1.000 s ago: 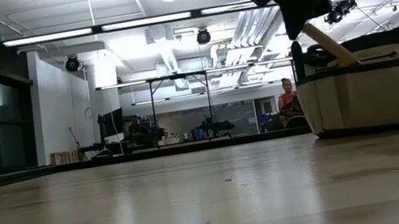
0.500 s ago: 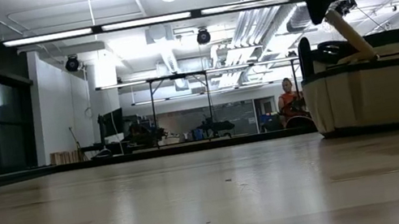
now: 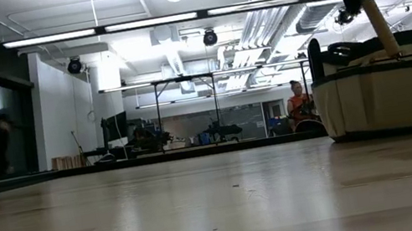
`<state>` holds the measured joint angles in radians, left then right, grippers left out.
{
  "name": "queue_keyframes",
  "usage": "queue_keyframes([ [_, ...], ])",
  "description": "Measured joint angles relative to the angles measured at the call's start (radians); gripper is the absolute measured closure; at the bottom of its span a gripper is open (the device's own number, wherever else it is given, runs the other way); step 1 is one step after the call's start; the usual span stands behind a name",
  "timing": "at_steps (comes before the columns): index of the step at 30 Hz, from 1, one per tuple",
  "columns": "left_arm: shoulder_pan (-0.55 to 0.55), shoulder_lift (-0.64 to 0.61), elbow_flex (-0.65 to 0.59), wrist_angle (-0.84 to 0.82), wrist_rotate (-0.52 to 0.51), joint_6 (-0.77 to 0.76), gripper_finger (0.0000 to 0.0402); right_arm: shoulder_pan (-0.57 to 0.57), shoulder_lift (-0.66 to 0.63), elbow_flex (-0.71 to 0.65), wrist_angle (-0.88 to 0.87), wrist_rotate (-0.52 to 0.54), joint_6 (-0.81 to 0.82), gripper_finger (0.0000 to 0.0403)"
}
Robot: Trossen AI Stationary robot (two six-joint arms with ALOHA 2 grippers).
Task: Pick & Place Garden tools in Gardening bag
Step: Put the hand rake into the gardening bag
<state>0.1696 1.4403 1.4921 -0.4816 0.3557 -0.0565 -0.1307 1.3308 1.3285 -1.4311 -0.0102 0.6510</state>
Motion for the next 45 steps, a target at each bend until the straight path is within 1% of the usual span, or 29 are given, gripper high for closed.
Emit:
queue_keyframes([
  [7, 0.0, 0.0, 0.0, 0.0, -0.001, 0.0, 0.0215, 0.0, 0.0, 0.0, 0.006, 0.065, 0.0, 0.0401],
  [13, 0.0, 0.0, 0.0, 0.0, -0.001, 0.0, 0.0215, 0.0, 0.0, -0.001, 0.009, 0.075, 0.004, 0.0401],
  [15, 0.0, 0.0, 0.0, 0.0, -0.001, 0.0, 0.0215, 0.0, 0.0, -0.001, 0.014, 0.107, 0.025, 0.04],
  [18, 0.0, 0.0, 0.0, 0.0, -0.001, 0.0, 0.0215, 0.0, -0.023, -0.002, 0.04, 0.135, 0.038, 0.04],
  [21, 0.0, 0.0, 0.0, -0.012, -0.002, 0.0, 0.0215, 0.018, -0.081, -0.002, 0.066, 0.163, 0.075, 0.04],
  [24, 0.0, 0.0, 0.0, -0.027, -0.006, 0.0, 0.0215, 0.072, -0.153, -0.002, 0.103, 0.235, 0.117, 0.04],
  [28, 0.0, 0.0, 0.0, -0.039, -0.01, 0.011, 0.0215, 0.185, -0.247, -0.025, 0.131, 0.41, 0.195, 0.04],
  [30, 0.0, 0.0, -0.008, -0.029, -0.01, 0.025, 0.0215, 0.248, -0.297, -0.073, 0.147, 0.489, 0.253, 0.04],
  [33, 0.0, 0.0, -0.044, 0.019, 0.004, 0.026, 0.0215, 0.34, -0.362, -0.17, 0.193, 0.569, 0.321, 0.04],
  [38, 0.0, 0.0, -0.107, 0.099, 0.016, 0.003, 0.0215, 0.472, -0.437, -0.317, 0.331, 0.678, 0.356, 0.04],
  [41, 0.0, 0.0, -0.147, 0.158, 0.051, -0.021, 0.0215, 0.529, -0.471, -0.368, 0.391, 0.749, 0.38, 0.04],
  [45, 0.0, -0.015, -0.194, 0.211, 0.096, -0.038, 0.0215, 0.603, -0.519, -0.416, 0.399, 0.847, 0.435, 0.04],
])
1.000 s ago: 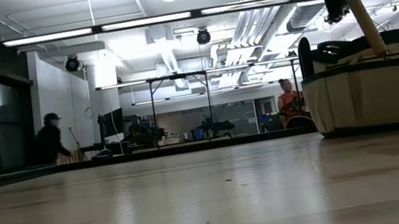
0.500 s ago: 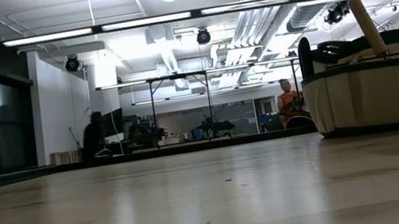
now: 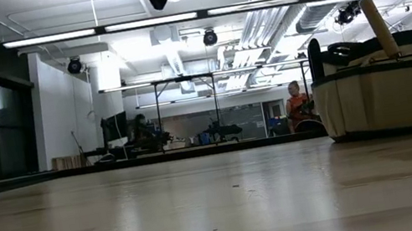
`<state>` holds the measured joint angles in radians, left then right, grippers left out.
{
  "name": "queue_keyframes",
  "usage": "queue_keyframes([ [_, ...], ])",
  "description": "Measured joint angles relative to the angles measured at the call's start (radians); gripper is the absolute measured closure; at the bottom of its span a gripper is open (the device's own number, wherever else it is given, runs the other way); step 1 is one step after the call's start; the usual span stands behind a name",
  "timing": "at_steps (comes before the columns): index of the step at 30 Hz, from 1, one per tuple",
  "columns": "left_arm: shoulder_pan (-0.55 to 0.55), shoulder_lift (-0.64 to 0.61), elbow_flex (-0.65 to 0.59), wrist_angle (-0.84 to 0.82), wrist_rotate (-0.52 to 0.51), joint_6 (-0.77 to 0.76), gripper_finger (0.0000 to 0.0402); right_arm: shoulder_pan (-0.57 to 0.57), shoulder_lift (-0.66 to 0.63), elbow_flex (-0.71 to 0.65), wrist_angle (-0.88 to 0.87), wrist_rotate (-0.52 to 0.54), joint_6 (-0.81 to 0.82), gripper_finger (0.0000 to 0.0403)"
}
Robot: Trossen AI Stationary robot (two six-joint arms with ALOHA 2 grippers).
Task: Pick & Place Garden tools in Gardening bag
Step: Put the hand rake into the gardening bag
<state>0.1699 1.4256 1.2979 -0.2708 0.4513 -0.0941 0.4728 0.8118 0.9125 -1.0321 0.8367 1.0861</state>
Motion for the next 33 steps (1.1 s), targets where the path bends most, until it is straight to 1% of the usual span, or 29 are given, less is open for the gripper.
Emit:
queue_keyframes([
  [4, 0.0, -0.027, -0.078, 0.08, 0.004, -0.03, 0.0215, 0.065, -0.054, -0.065, 0.013, 0.039, 0.048, 0.04],
  [10, 0.0, -0.09, -0.229, 0.291, 0.0, -0.124, 0.0215, 0.117, -0.086, -0.125, 0.042, 0.11, 0.069, 0.04],
  [17, 0.0, -0.177, -0.394, 0.469, -0.058, -0.224, 0.0215, 0.117, -0.085, -0.204, 0.063, 0.099, 0.141, 0.0401],
  [25, 0.0, -0.263, -0.478, 0.478, -0.121, -0.255, 0.0215, 0.117, -0.089, -0.237, 0.075, 0.076, 0.152, 0.0401],
  [29, 0.0, -0.303, -0.504, 0.479, -0.149, -0.26, 0.0215, 0.117, -0.115, -0.237, 0.075, 0.078, 0.15, 0.0401],
  [33, 0.0, -0.337, -0.529, 0.477, -0.17, -0.272, 0.0215, 0.117, -0.143, -0.237, 0.106, 0.078, 0.104, 0.0401],
])
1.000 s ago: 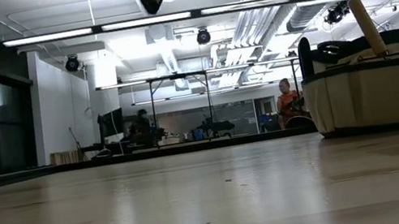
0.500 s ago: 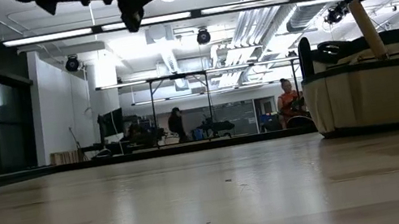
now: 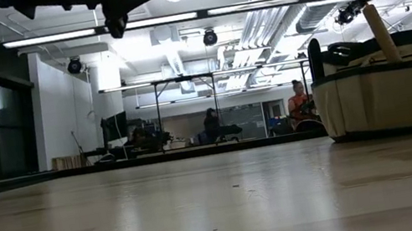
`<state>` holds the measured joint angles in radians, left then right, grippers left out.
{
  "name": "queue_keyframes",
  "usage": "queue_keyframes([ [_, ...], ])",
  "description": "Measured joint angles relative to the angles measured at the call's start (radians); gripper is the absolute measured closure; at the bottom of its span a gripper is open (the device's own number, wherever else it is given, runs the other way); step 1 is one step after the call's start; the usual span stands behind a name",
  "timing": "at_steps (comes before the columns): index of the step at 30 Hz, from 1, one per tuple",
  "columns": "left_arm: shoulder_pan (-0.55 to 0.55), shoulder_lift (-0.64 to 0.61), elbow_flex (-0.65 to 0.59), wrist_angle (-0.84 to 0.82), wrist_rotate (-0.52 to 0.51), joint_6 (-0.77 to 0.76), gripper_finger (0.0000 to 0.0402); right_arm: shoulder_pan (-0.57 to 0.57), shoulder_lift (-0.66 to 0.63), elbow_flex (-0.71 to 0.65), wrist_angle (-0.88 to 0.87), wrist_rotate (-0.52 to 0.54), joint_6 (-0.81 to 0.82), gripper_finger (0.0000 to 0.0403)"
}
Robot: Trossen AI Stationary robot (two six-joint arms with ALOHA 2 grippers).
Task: Pick & Place Garden tools in Gardening bag
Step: Put the hand rake into the gardening bag
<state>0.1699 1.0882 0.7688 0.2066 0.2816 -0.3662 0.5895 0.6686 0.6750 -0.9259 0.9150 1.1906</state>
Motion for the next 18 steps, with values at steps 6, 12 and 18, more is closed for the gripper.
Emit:
queue_keyframes([
  [6, 0.0, -0.029, -0.026, 0.001, -0.026, -0.006, 0.0215, 0.0, -0.005, 0.0, 0.001, -0.036, -0.026, 0.0401],
  [12, 0.0, -0.033, -0.033, -0.005, -0.032, -0.006, 0.0215, 0.0, 0.03, 0.0, -0.073, -0.072, 0.057, 0.0401],
  [18, 0.0, -0.033, -0.033, -0.007, -0.034, -0.004, 0.0215, 0.0, 0.035, 0.0, -0.11, -0.101, 0.075, 0.0401],
])
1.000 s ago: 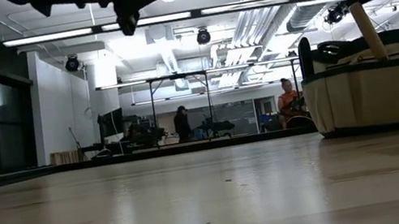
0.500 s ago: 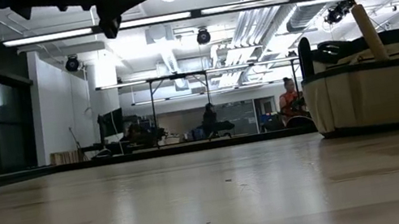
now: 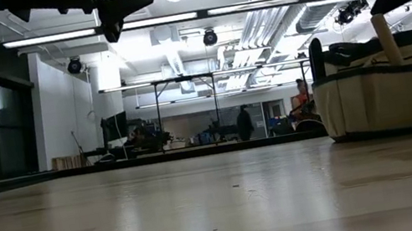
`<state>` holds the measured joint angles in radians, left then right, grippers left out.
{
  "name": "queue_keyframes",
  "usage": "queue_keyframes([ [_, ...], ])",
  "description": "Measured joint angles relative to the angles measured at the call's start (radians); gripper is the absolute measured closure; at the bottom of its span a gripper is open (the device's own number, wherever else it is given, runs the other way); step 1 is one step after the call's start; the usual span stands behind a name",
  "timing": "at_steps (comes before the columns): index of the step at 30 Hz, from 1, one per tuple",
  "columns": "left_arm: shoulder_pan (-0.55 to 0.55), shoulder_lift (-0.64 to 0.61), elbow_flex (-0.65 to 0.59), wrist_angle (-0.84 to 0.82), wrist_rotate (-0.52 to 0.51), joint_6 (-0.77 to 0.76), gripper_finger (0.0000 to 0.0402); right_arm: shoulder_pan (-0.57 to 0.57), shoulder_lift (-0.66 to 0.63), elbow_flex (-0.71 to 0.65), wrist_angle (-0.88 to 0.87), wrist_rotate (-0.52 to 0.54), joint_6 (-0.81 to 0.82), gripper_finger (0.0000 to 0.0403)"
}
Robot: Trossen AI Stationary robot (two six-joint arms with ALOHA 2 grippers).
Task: Pick & Place Garden tools in Gardening bag
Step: Put the hand rake into the gardening bag, then return to Home Position
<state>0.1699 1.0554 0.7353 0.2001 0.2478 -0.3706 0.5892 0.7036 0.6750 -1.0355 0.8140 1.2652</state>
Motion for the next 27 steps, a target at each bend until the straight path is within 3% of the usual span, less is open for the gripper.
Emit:
queue_keyframes([
  [13, 0.0, -0.012, 0.0, -0.003, -0.014, 0.003, 0.0215, 0.0, -0.039, 0.0, -0.064, 0.012, 0.047, 0.0401],
  [19, 0.0, -0.077, 0.0, -0.105, -0.056, 0.02, 0.0215, 0.0, -0.107, 0.0, -0.063, 0.031, 0.016, 0.0401],
  [27, 0.0, -0.183, -0.029, -0.209, -0.136, 0.025, 0.0215, 0.088, -0.205, 0.0, -0.061, 0.178, -0.013, 0.0401],
])
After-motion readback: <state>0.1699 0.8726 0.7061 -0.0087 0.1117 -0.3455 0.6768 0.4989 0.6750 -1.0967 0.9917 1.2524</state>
